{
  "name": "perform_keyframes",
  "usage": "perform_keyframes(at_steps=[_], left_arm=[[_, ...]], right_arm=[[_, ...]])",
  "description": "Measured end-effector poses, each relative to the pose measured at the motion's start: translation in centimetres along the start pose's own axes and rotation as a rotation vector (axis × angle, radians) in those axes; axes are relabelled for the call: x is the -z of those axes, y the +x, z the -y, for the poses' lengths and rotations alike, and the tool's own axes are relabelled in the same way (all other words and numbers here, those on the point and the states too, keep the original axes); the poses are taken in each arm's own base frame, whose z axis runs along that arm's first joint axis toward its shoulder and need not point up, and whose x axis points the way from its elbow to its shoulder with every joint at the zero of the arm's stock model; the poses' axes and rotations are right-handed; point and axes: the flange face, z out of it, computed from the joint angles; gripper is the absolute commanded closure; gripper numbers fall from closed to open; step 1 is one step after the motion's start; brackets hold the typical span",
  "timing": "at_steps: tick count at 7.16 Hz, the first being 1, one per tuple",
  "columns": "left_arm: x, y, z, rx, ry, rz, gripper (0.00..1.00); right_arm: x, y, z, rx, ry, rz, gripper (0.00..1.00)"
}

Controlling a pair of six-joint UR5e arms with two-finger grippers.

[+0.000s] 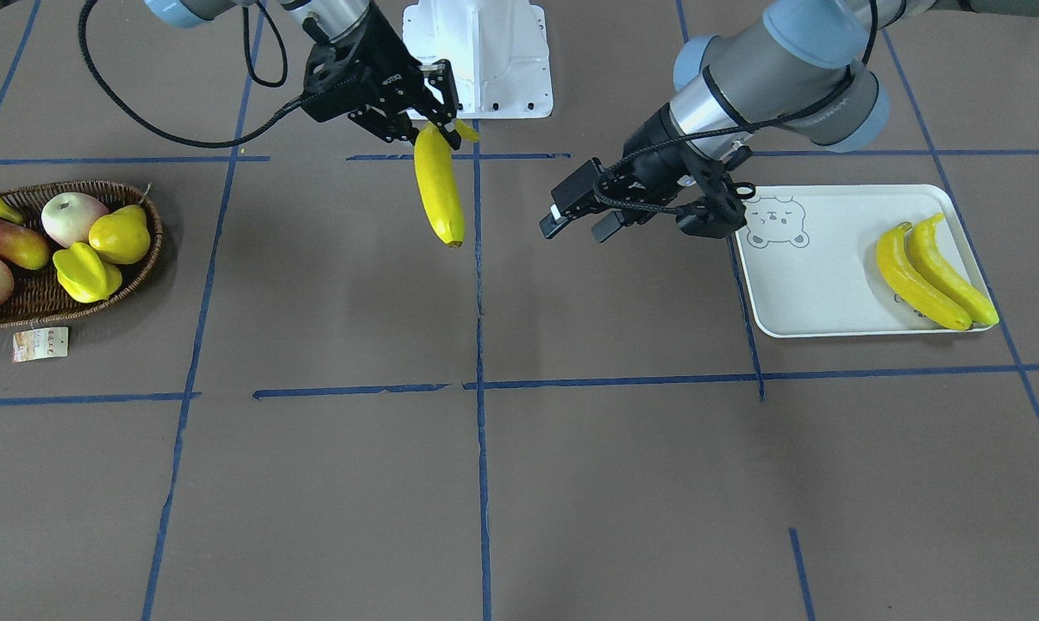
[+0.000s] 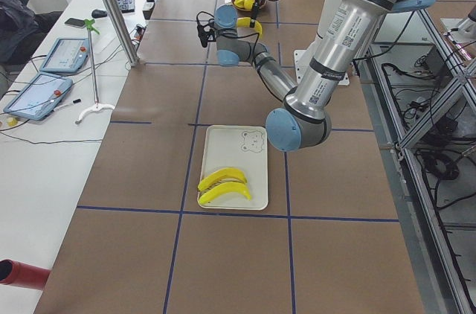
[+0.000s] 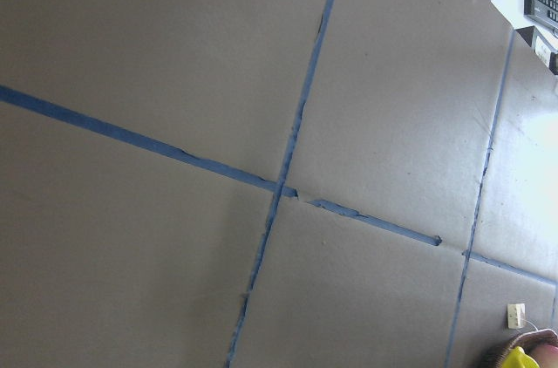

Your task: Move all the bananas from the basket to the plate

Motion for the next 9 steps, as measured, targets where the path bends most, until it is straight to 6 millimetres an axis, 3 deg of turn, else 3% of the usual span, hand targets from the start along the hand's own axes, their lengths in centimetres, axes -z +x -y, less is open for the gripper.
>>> perform_keyframes(at_steps=[2,4,6,7,9], left_arm=[[-2.3,1.8,-3.0,0.033,-0.040,-0.010,0.00],[-4.7,2.6,-5.5,0.053,-0.025,-0.023,0.03],[-5.7,2.6,-6.3,0.056,-0.012,-0.025,0.24],[-5.8,2.5,-6.4,0.057,-0.010,-0.025,0.29],[-5.6,2.3,-6.3,0.055,-0.009,-0.026,0.30]], right_arm=[[-1.9,-2.5,-0.8,-0.012,0.027,0.017,0.96],[-2.8,-3.8,-1.2,-0.016,0.040,0.023,0.95],[-2.9,-4.1,-1.5,-0.019,0.040,0.026,0.95],[-2.9,-4.1,-1.5,-0.020,0.039,0.027,0.95],[-3.0,-4.0,-1.6,-0.021,0.039,0.026,0.95]])
